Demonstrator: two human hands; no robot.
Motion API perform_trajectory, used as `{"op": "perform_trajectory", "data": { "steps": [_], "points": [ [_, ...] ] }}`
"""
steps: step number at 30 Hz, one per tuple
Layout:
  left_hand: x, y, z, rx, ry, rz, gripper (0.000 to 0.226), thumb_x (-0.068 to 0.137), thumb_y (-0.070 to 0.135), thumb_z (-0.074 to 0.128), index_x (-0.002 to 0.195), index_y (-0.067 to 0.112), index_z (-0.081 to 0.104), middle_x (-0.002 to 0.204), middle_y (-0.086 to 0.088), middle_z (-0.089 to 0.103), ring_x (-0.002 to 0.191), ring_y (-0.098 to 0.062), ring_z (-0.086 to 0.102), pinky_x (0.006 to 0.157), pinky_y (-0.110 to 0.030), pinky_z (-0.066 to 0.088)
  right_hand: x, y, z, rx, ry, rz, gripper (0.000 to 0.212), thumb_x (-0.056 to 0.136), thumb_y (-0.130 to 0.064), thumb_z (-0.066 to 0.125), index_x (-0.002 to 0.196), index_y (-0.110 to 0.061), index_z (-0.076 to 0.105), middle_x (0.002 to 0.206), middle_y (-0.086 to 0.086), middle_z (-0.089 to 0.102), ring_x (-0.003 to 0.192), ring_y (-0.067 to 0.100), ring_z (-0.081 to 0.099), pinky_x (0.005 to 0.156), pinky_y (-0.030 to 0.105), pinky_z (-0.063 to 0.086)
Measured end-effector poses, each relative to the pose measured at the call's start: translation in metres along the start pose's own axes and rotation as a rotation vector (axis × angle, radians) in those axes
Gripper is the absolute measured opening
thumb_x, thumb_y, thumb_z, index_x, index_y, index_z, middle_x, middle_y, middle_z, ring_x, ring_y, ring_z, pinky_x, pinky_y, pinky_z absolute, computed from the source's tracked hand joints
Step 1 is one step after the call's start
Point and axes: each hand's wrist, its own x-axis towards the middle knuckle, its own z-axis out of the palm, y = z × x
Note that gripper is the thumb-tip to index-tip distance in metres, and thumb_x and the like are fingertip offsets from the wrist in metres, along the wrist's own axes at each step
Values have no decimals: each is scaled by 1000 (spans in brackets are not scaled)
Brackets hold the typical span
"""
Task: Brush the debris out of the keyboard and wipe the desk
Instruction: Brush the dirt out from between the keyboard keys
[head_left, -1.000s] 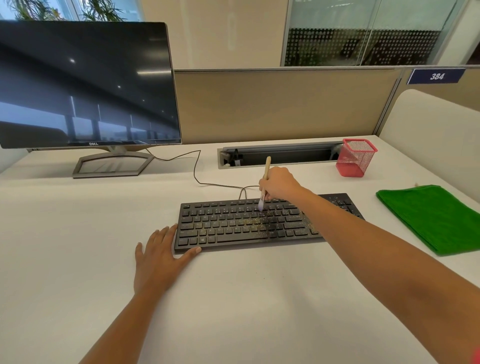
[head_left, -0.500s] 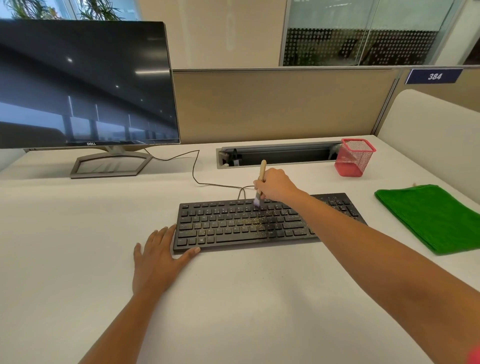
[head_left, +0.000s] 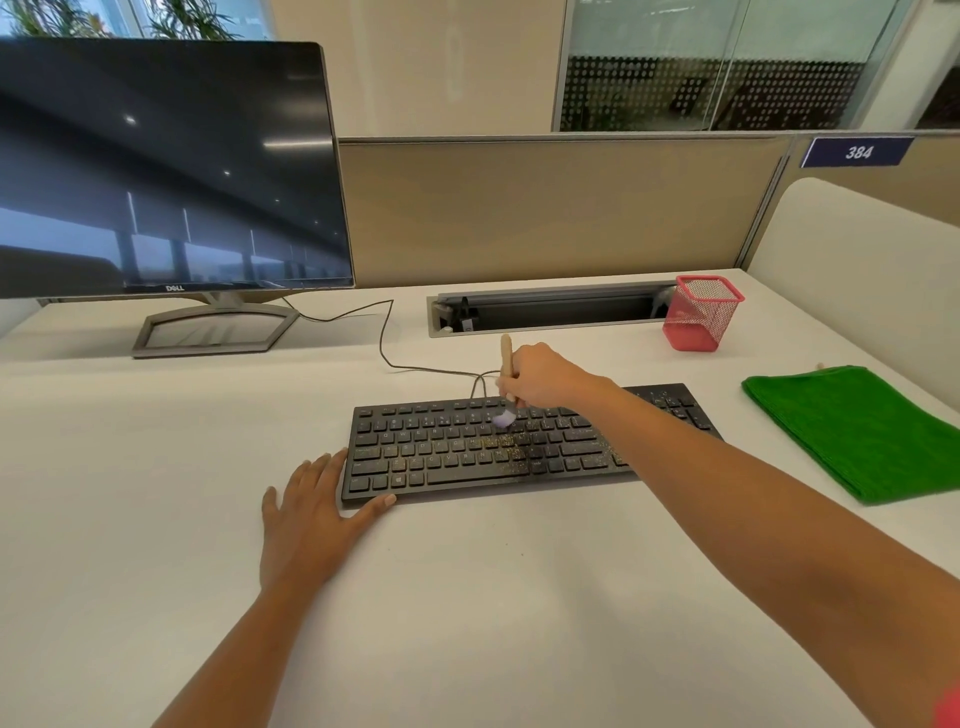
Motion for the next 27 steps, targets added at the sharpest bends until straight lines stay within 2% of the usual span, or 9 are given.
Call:
{"op": "perform_trajectory", "data": {
  "steps": [6, 8, 11, 13, 17, 20, 22, 25, 27],
  "points": [
    [0, 0, 0, 1, 7, 3, 107, 57, 89, 12, 146, 32, 28, 151, 6, 33, 143, -13, 19, 116, -46, 9, -2, 6, -9, -270, 104, 89, 26, 94, -15, 48, 114, 0, 57, 98, 13, 60, 79, 19, 52, 69, 26, 42],
    [0, 0, 0, -5, 6, 3, 107, 57, 89, 12, 146, 32, 27, 151, 6, 32, 143, -12, 19, 116, -46, 9, 0, 5, -11, -236, 142, 73, 26, 95, -17, 47, 112, 0, 58, 100, 13, 62, 78, 19, 52, 67, 25, 43],
    [0, 0, 0, -6, -2, -1, 106, 59, 90, 14, 146, 31, 27, 151, 6, 31, 143, -12, 17, 116, -45, 8, 3, 3, -12, -76, 167, 46, 29, 97, -20, 46, 105, 3, 61, 82, 10, 57, 72, 19, 53, 53, 19, 36],
    [0, 0, -1, -4, -7, 0, 101, 65, 91, 21, 146, 31, 26, 152, 6, 30, 143, -12, 17, 116, -45, 8, 4, 3, -9, -6, 151, 58, 30, 97, -21, 47, 104, 4, 61, 78, 9, 58, 67, 18, 53, 52, 18, 35],
    [-1, 1, -1, -5, -4, 1, 102, 66, 92, 22, 146, 31, 27, 152, 5, 31, 143, -12, 18, 116, -45, 8, 4, 8, -4, 47, 35, 106, 29, 95, -17, 49, 107, 6, 61, 102, 20, 67, 78, 25, 64, 71, 26, 52],
    [0, 0, 0, -9, 1, 6, 98, 68, 91, 24, 146, 31, 28, 151, 5, 33, 143, -13, 19, 116, -46, 9, 5, 10, -7, 77, 21, 135, 27, 95, -15, 49, 105, 6, 62, 96, 19, 68, 63, 20, 63, 69, 23, 53],
    [0, 0, -1, -10, 9, 7, 99, 65, 89, 22, 145, 31, 29, 150, 6, 34, 142, -13, 20, 115, -46, 9, 7, 11, -8, 147, 103, 135, 26, 95, -16, 50, 105, 4, 63, 100, 19, 68, 71, 23, 66, 72, 28, 54],
    [0, 0, -1, -19, 5, 1, 92, 72, 86, 29, 146, 31, 28, 151, 6, 33, 143, -13, 19, 116, -46, 8, 7, 11, -5, 255, 161, 116, 29, 95, -20, 52, 108, 3, 64, 105, 19, 67, 92, 29, 68, 88, 38, 54],
    [0, 1, -2, -16, 5, -1, 92, 71, 83, 30, 146, 31, 28, 151, 6, 32, 143, -12, 18, 116, -45, 8, 5, 12, -2, 268, 121, 117, 30, 94, -20, 53, 109, 4, 64, 104, 19, 67, 86, 26, 67, 88, 39, 54]
  ]
}}
